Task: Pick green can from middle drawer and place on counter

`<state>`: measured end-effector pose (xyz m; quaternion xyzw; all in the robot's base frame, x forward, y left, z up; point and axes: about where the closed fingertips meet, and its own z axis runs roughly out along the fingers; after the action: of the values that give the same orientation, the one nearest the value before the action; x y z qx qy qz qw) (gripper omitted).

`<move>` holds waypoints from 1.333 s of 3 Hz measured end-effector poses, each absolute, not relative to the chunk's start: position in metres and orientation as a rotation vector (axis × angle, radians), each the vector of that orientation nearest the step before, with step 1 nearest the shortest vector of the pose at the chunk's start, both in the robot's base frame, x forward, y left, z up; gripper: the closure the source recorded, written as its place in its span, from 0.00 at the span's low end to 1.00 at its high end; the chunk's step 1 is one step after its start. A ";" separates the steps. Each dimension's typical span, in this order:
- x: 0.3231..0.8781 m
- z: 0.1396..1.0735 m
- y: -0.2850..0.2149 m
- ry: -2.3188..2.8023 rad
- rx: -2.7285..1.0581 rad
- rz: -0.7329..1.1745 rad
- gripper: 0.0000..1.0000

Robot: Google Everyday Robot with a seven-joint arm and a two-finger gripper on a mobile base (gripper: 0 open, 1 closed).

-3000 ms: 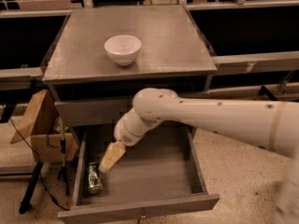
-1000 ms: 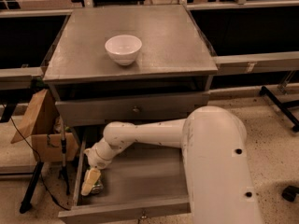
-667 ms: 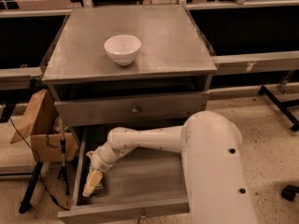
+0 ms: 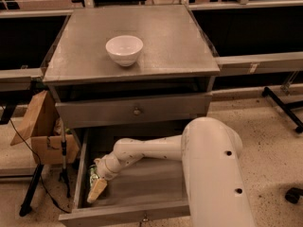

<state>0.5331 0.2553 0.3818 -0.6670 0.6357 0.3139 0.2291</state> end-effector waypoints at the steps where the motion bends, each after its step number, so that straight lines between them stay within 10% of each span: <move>1: 0.534 0.368 0.257 1.770 -1.820 0.867 0.00; 4: 0.538 0.373 0.233 1.764 -1.743 0.833 0.72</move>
Offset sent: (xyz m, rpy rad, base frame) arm 0.0081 0.0070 -0.0269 0.0309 0.0005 -0.0274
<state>0.5383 0.2327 0.3730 -0.6434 0.6513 0.3074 0.2597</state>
